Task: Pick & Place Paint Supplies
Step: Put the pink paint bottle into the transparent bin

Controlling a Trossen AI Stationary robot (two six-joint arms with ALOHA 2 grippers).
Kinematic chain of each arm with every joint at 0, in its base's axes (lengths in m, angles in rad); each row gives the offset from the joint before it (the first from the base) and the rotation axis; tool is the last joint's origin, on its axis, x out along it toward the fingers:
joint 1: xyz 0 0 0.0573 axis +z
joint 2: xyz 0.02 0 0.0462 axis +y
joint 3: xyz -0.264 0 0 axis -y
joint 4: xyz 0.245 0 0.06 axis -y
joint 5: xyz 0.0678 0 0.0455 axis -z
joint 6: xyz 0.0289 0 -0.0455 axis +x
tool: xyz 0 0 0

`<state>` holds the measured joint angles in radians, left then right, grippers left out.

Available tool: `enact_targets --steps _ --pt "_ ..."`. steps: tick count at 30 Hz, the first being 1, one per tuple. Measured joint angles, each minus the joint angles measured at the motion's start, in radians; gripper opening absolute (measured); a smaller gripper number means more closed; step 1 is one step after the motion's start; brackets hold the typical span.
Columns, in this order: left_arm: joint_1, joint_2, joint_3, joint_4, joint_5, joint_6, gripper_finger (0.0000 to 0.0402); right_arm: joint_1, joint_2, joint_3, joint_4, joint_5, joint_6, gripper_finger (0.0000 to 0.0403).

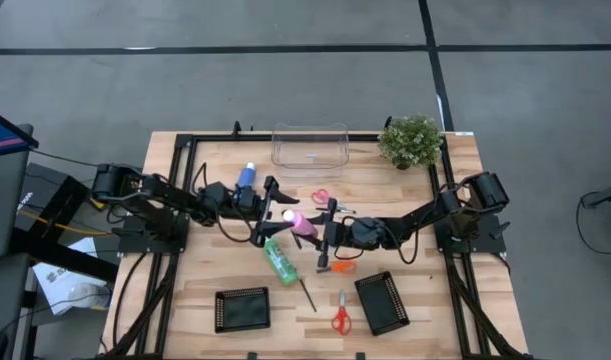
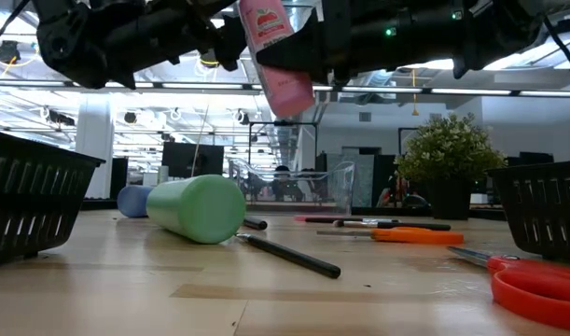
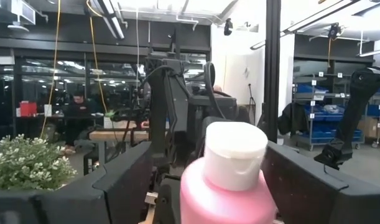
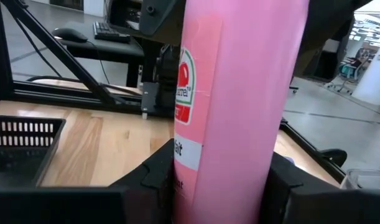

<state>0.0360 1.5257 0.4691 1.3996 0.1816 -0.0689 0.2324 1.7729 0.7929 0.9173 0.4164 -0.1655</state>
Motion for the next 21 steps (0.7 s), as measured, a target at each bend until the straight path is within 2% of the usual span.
enact_targets --steps 8,15,21 --pt "-0.001 -0.001 0.048 -0.071 0.009 0.000 0.0218 -0.006 0.000 0.000 -0.006 0.000 0.001 0.0137" --pt "-0.002 -0.002 0.050 -0.077 0.025 0.022 0.0111 -0.006 0.000 -0.001 -0.009 0.004 0.010 0.0137" --pt "-0.001 -0.002 0.050 -0.082 0.053 0.039 0.0104 -0.006 0.001 -0.001 -0.011 0.005 0.004 0.0137"
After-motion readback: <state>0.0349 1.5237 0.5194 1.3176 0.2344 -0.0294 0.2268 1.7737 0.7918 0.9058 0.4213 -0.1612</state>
